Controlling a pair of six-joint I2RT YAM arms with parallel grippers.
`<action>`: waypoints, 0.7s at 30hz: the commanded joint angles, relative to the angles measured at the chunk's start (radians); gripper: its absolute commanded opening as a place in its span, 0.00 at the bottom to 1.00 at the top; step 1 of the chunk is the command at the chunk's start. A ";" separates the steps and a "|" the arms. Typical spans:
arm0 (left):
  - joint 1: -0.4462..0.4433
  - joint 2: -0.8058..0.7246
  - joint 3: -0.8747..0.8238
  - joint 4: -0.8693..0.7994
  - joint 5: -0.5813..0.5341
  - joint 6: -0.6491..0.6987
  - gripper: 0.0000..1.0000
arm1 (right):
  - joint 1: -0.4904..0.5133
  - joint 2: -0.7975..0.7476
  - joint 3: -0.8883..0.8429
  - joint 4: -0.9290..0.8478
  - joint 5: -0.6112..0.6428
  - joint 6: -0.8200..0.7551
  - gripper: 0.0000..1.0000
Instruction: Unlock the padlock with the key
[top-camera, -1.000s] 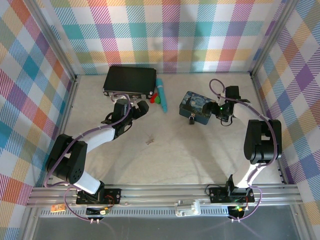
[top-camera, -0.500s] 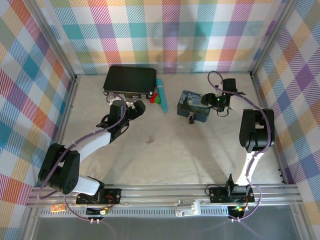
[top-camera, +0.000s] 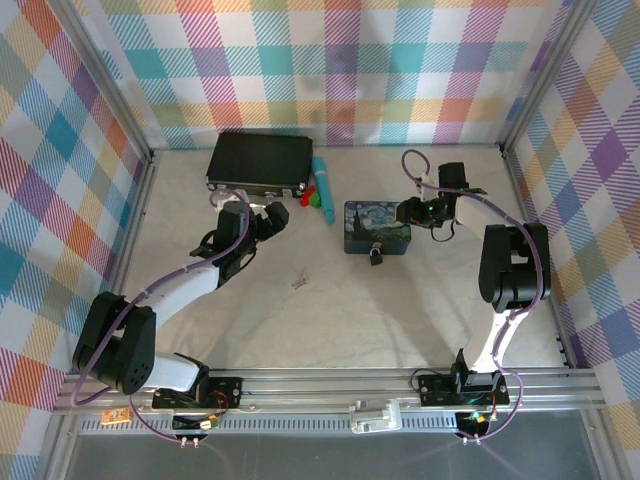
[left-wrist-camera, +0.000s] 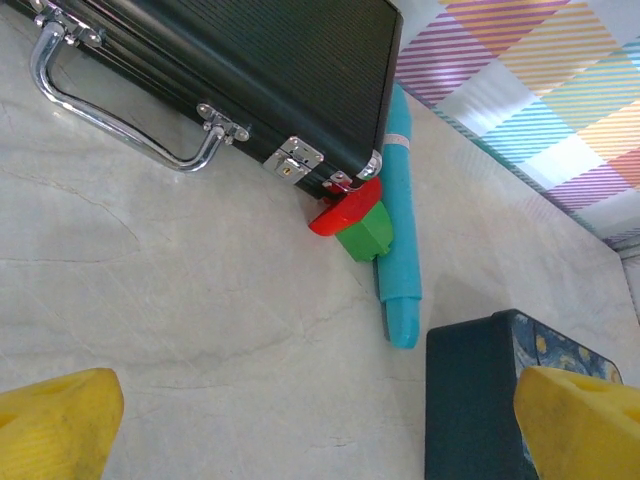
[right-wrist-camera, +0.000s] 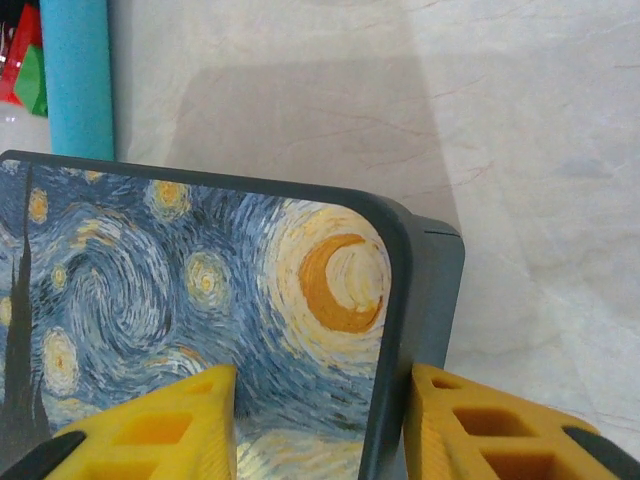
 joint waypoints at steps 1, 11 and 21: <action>-0.009 -0.038 -0.005 -0.025 -0.006 0.004 1.00 | 0.042 0.059 0.026 -0.121 -0.017 -0.089 0.41; -0.005 -0.082 -0.036 -0.067 -0.056 0.009 0.99 | 0.077 0.045 0.133 -0.112 0.054 -0.001 0.60; 0.089 -0.125 -0.134 -0.038 -0.086 -0.080 0.99 | 0.222 -0.266 0.014 -0.196 0.226 0.046 0.74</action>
